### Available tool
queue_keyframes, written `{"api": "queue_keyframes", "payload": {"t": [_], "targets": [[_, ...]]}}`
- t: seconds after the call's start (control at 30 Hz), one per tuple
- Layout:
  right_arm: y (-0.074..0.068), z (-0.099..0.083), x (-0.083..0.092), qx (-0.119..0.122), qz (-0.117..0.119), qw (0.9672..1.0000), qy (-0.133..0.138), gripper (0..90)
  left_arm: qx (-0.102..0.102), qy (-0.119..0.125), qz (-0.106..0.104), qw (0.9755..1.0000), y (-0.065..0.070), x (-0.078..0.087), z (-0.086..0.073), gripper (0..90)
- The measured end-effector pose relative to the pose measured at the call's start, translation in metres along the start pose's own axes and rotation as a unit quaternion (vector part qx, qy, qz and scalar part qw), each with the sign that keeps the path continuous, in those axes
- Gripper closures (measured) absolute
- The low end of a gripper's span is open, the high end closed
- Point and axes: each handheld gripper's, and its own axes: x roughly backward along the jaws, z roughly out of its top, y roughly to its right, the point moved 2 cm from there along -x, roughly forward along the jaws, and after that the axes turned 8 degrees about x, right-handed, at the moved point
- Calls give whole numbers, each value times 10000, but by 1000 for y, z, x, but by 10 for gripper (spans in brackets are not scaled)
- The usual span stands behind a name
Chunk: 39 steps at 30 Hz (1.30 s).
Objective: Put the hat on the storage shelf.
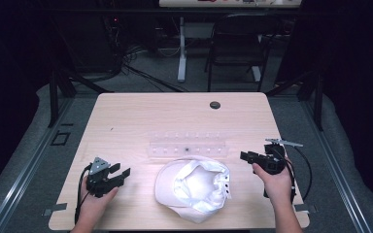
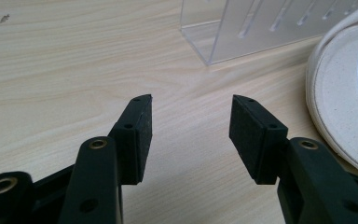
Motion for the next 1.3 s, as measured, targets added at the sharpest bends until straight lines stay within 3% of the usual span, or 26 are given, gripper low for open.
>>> {"api": "queue_keyframes", "payload": {"t": [0.13, 0.23, 0.37, 0.53, 0.83, 1.13, 1.3], "targets": [[-2, 0, 1, 15, 97, 10000, 8, 599, 0, -5, 15, 10000, 1, 0, 2, 497], [-2, 1, 3, -18, 158, 9999, 28, 599, -124, -99, 146, 9998, 2, -2, 3, 498], [-5, 2, 4, -276, 463, 9985, -120, 627, -154, -110, 126, 9997, 5, -1, 2, 498], [-13, 6, 5, -222, 546, 9982, -54, 625, -337, -124, 136, 9993, 11, 3, 1, 499], [-33, 9, 20, -196, 870, 9960, -23, 575, -460, -172, 42, 9988, 18, 2, -1, 483], [-40, -1, 19, -121, 1227, 9906, -588, 530, -560, -247, -12, 9981, 22, -1, -1, 479], [-38, -8, 14, -241, 1341, 9874, -808, 482, -570, -235, -14, 9981, 24, -1, -2, 474]]}}
